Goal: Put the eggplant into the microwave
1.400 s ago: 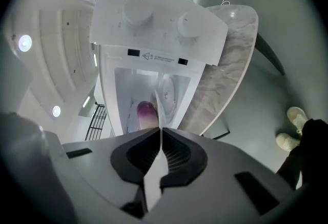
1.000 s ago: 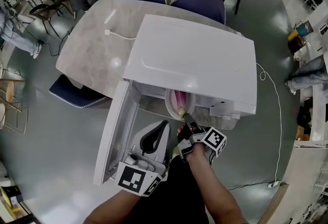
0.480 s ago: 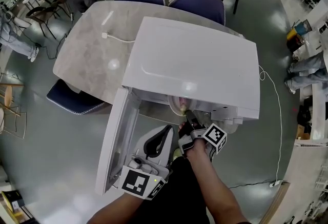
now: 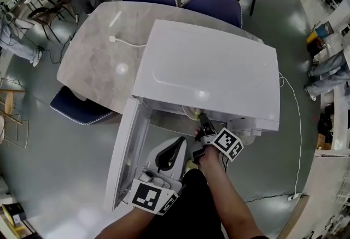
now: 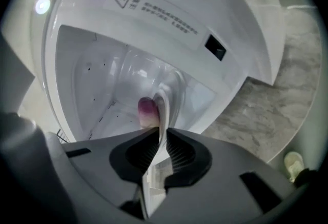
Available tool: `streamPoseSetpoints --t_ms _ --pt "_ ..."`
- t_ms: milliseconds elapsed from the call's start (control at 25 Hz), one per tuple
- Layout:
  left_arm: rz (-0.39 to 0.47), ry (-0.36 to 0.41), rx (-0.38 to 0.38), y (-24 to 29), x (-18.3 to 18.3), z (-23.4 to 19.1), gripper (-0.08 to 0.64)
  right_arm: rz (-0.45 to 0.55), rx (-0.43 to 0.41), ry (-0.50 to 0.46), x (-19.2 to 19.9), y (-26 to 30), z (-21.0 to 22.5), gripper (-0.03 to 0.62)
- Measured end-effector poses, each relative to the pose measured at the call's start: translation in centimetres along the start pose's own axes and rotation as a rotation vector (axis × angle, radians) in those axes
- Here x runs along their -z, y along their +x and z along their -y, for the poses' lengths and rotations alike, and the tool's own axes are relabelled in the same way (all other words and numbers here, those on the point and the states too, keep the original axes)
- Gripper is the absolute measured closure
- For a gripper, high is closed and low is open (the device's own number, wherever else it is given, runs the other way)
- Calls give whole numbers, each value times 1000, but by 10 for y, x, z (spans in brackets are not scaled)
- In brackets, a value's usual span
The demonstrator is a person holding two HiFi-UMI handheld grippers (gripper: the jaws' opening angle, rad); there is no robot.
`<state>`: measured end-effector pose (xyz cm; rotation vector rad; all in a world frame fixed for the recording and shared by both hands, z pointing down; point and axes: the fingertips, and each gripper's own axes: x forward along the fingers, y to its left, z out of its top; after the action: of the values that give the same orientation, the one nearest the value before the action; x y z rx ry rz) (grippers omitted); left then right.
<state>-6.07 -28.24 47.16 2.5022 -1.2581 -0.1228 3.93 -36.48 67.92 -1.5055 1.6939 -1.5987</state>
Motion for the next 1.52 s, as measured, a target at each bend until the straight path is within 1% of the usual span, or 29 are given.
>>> streamPoseSetpoints --t_ms 160,400,560,680,760,840,880,1000,1520 --pt "-2 -5 -9 1 0 -3 552 20 69 -181 -4 2 -1 522" --pt "-11 -8 -16 1 5 -5 552 64 122 -320 -12 7 -1 506" --pt "-15 -7 -17 2 4 -6 552 98 129 -430 -16 2 -9 499" --pt "-15 -9 -17 3 4 -5 552 138 126 -573 -20 -11 -20 499" --pt "-16 -11 -16 4 6 -5 552 137 120 -680 -16 -15 -27 499" --pt "-18 -12 -13 6 7 -5 552 119 126 -750 -10 -14 -28 502" --pt "-19 -12 -12 7 8 -5 552 108 135 -767 -7 -12 -26 503" --pt "-21 -11 -11 8 9 -5 552 87 162 -780 -2 -4 -19 535" --pt "-30 -19 -25 3 7 -10 552 70 196 -813 -11 19 -25 540"
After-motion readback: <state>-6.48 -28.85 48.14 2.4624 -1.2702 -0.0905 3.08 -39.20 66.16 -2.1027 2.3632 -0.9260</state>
